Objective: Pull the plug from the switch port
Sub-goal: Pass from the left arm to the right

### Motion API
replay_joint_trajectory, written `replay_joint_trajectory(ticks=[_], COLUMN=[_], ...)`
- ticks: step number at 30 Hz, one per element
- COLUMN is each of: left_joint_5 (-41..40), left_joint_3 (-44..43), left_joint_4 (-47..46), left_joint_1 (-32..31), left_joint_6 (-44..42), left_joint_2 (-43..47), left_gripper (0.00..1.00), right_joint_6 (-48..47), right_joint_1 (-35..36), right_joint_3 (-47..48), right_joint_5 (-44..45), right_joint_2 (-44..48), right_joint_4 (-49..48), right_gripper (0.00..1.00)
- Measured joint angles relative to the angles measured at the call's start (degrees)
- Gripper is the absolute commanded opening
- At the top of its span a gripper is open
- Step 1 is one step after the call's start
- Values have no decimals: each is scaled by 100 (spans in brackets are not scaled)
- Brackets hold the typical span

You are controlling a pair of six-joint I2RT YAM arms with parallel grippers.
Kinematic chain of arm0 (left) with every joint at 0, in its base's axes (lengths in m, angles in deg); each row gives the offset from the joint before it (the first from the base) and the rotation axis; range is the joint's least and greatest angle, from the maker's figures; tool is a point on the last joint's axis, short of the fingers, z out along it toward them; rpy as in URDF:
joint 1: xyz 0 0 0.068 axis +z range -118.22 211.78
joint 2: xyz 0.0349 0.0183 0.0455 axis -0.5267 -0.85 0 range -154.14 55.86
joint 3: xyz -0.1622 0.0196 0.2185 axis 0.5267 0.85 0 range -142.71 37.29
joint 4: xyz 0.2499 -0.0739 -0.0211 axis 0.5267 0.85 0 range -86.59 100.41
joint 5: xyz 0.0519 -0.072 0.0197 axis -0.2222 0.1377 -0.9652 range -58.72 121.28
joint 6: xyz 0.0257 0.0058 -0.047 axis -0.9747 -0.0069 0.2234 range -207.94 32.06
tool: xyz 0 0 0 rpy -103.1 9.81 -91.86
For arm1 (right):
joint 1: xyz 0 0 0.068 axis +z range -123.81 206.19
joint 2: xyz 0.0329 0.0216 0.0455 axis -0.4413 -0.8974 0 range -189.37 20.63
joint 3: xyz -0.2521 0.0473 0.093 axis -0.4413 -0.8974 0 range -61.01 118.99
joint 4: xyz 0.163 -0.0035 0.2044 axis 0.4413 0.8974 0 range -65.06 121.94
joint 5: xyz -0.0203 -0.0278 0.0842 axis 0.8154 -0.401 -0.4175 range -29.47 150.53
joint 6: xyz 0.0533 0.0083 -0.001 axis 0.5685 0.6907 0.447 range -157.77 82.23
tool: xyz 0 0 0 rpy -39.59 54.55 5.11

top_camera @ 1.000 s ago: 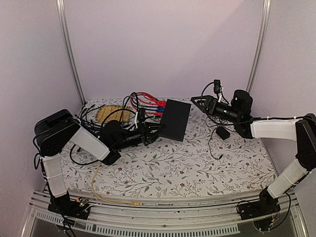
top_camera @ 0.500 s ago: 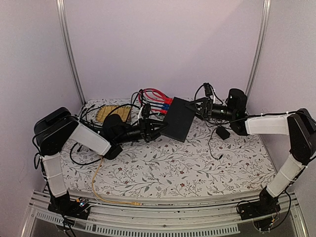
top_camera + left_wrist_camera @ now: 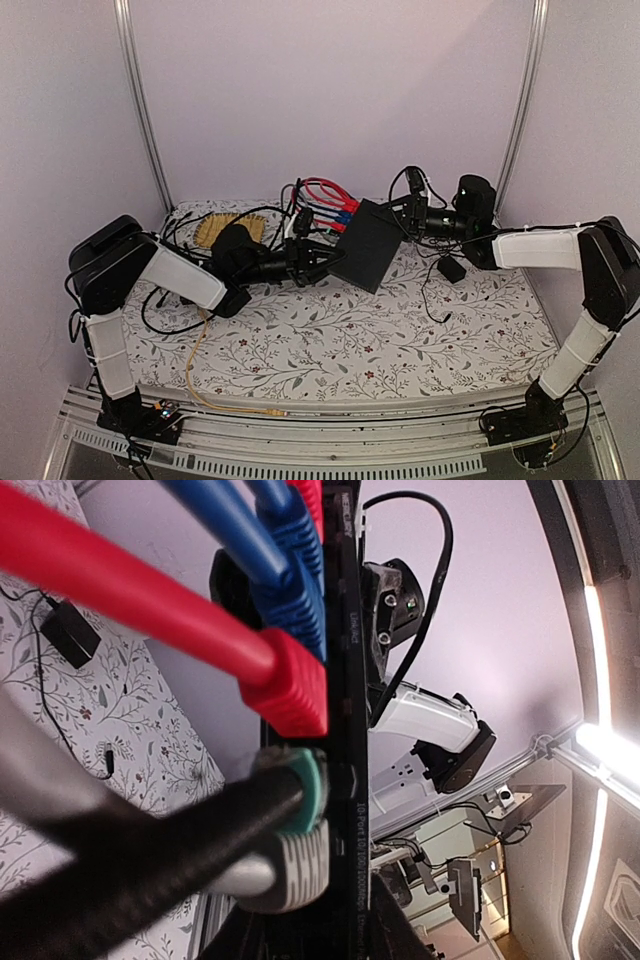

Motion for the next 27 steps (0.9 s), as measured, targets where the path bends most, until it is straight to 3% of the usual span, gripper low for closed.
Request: replay_joint_trajectory(ticks=[5,12,17,24,27], left_joint_5=[59,76,83,131,127], left_joint_3=[-39,-39,-39,-39,-37], left_joint_4=[225,516,525,378,315], left_joint_1=[39,107,111,136,144], left_joint_6=[-168,-448,-522,-568,-555], left_joint_2=[0,2,2,0,0], left_gripper=[0,0,0,0,1], right_joint_6=[118,238,304,621,675], right_joint_1=[92,186,190,225,234], right_joint_3=[57,66,68,208,247], right_joint_5=[-85,-76,-72,-105,-107], right_joint_2=[-168,-203,-256,-297,-321], right_joint_4=[59,140,151,83,17], right_gripper=[50,33,29,3,2])
